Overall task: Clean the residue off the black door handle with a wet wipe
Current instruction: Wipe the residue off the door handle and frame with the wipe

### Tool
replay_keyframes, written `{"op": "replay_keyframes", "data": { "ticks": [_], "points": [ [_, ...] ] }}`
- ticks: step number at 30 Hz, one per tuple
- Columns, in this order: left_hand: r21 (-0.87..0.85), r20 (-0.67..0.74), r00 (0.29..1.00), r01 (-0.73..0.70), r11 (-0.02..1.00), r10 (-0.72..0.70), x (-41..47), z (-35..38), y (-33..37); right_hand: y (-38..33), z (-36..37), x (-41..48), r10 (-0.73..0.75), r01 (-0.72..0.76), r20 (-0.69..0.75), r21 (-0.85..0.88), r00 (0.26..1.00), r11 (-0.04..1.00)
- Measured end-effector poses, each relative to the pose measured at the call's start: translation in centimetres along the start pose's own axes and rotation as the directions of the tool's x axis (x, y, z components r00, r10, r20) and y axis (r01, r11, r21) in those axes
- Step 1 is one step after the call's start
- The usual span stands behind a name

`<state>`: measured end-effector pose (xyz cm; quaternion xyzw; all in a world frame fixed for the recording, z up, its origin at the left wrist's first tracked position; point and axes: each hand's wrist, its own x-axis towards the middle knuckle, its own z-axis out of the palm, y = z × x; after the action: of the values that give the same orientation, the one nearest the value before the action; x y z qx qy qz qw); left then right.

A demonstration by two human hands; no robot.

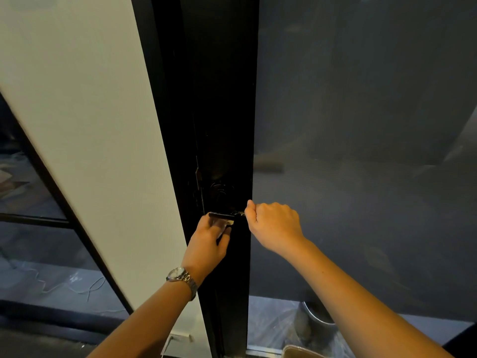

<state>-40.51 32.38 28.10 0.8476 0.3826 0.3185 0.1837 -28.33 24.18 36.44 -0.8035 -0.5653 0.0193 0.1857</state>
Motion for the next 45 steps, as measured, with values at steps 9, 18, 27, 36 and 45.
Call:
{"op": "replay_keyframes", "data": {
  "ticks": [9, 18, 27, 36, 45],
  "points": [
    [0.068, 0.060, 0.998, -0.040, 0.997, 0.036, 0.4, -0.6, 0.0, 0.1, 0.0, 0.0, -0.007, 0.007, -0.004, -0.012, 1.000, 1.000],
    [0.233, 0.029, 0.998, -0.067, 0.970, 0.062, 0.7, -0.6, 0.6, 0.0, 0.2, 0.1, 0.014, -0.013, -0.018, 0.027, 1.000, 1.000],
    [0.257, 0.109, 0.994, -0.054, 0.965, 0.026, 1.7, -0.5, 0.7, 0.1, 0.1, 0.0, 0.007, -0.007, -0.018, 0.015, 1.000, 1.000],
    [0.072, 0.048, 0.987, 0.147, 0.986, -0.151, 1.9, -0.7, 1.1, 0.0, -0.2, -0.2, 0.005, -0.005, 0.006, 0.006, 1.000, 1.000],
    [0.037, 0.032, 0.979, 0.201, 0.979, -0.202, 1.7, -0.8, 0.6, -0.1, -0.2, -0.1, 0.018, -0.018, 0.029, 0.015, 0.999, 1.000]
  ]
}}
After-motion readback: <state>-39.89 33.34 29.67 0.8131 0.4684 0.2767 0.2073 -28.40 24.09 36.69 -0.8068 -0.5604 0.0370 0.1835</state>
